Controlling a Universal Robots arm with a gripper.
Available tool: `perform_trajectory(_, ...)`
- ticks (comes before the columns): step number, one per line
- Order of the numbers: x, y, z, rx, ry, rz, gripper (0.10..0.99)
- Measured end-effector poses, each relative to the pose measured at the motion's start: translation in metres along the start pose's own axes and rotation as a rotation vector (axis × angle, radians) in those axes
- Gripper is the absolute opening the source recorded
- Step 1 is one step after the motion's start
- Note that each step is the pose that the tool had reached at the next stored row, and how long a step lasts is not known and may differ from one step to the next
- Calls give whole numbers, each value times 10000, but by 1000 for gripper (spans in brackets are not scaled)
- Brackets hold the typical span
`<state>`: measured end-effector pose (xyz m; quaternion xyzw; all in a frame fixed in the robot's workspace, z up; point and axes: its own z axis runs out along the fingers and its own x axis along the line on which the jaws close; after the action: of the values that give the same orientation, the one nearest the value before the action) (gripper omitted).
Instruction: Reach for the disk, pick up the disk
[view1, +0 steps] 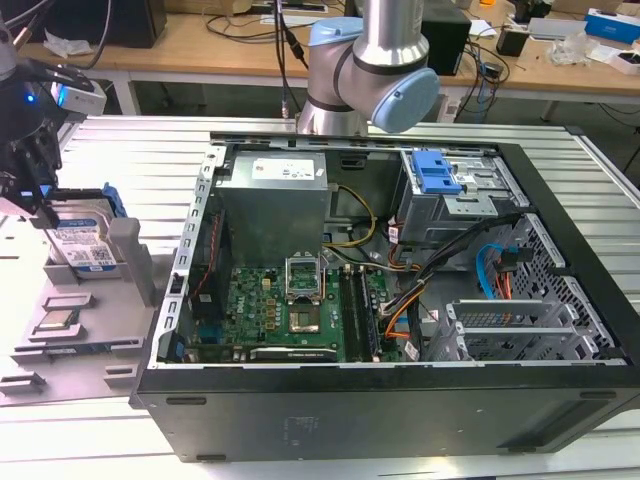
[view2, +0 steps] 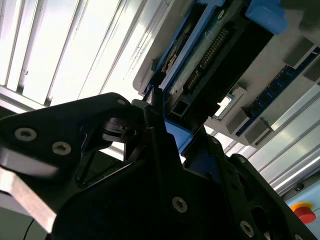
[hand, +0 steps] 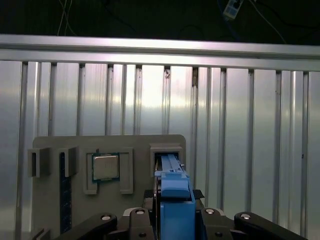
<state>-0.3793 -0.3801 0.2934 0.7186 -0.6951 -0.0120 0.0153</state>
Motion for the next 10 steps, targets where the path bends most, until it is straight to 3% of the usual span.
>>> perform_trajectory(5,0,0,-2,1,-1,0,365)
perform_trajectory(10,-2,-1,-63,0,0,0,365)
